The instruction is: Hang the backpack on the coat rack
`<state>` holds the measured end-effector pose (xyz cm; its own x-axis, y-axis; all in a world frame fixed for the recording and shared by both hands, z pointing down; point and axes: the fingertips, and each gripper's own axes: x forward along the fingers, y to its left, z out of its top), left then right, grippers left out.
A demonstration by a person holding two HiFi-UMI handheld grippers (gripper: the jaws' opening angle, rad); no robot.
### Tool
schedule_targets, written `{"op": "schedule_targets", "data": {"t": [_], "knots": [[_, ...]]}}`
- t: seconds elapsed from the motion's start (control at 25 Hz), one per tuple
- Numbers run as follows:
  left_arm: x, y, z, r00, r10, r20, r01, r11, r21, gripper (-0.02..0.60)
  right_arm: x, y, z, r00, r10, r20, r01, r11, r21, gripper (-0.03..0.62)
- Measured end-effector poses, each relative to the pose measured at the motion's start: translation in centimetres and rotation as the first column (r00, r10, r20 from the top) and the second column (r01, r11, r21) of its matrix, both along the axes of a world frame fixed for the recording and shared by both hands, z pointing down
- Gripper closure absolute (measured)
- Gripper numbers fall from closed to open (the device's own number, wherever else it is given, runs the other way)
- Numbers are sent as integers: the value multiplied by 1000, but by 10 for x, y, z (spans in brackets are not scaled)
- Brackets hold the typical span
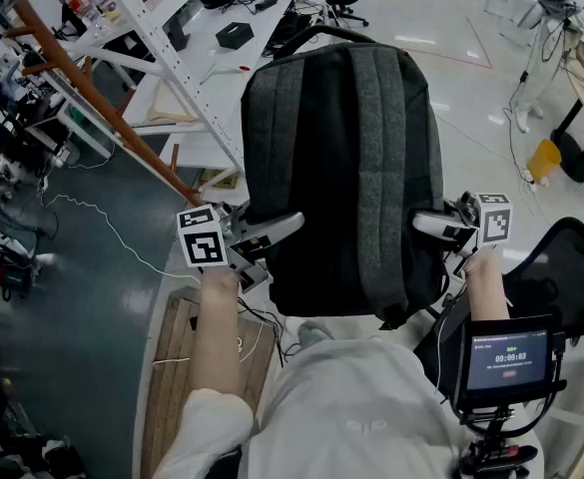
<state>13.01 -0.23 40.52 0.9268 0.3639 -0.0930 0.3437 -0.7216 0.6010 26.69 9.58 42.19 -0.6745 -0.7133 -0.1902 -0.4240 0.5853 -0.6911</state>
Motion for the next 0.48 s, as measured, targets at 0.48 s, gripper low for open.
{"op": "schedule_targets", "data": {"t": [0.48], "knots": [[-148, -157, -36, 968, -244, -51, 250, 951, 181, 305, -127, -201, -25, 963, -266, -42, 269, 946, 181, 189]]}}
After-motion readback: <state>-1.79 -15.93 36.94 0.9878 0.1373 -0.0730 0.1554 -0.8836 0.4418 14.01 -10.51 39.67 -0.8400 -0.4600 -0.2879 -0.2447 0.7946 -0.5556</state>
